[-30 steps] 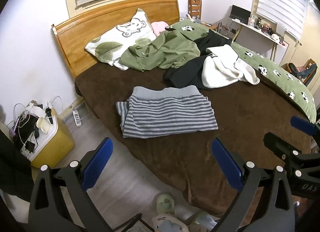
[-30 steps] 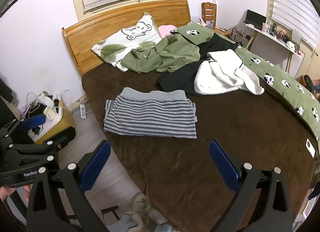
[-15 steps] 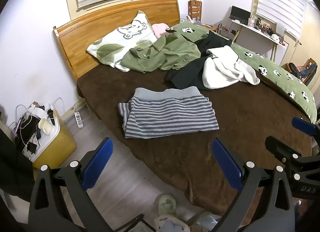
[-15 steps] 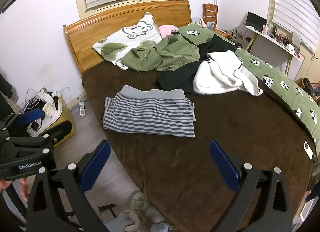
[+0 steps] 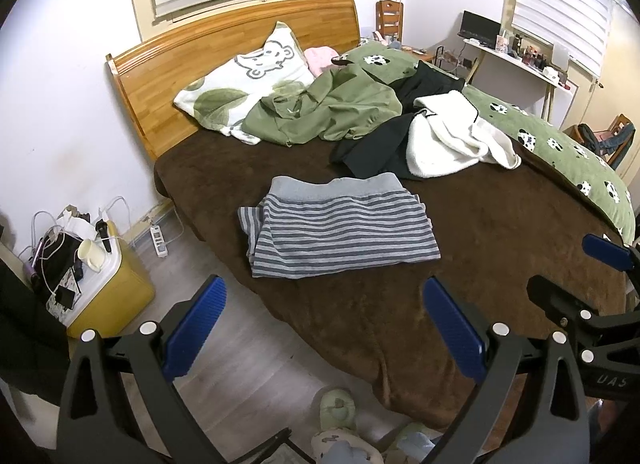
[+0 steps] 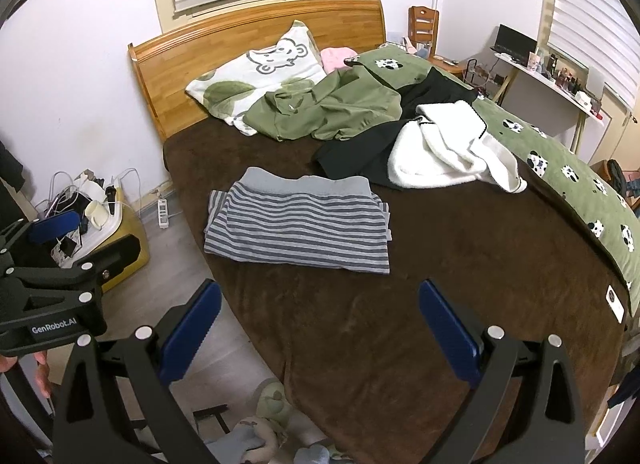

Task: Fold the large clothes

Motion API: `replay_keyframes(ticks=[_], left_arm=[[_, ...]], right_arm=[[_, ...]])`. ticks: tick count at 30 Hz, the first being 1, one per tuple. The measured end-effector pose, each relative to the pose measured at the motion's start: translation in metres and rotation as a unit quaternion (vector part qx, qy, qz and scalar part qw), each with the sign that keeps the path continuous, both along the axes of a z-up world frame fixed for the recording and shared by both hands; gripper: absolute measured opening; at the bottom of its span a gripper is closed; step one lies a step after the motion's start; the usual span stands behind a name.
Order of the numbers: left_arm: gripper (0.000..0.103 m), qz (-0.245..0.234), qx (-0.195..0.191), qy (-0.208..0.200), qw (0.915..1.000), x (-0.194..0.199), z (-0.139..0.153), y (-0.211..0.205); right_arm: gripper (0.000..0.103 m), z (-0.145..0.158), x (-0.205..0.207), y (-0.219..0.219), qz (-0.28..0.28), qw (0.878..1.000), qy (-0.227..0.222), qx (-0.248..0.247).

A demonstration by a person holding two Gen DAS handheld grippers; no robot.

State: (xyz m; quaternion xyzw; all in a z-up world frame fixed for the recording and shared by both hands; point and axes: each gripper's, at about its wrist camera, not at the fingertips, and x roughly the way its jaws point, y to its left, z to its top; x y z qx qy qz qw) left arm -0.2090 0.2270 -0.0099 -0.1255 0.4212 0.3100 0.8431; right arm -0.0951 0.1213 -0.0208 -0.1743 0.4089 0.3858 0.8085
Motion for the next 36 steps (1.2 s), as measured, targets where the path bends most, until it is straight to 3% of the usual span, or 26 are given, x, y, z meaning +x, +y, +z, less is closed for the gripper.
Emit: replay_keyframes(ticks=[8,36], left_arm=[[0.096,-0.022,-0.001,-0.004,0.9997,0.0053,0.0021,-0.0018],[0.096,-0.014,-0.01,0.003,0.9999,0.0092,-0.0061,0.0034]], right_arm=[[0.097,-0.0019,0.0007,0.0022,0.001,1.0,0.001,-0.001],[0.097,-0.0022,0.003,-0.0006,0.002,1.0,0.004,-0.002]])
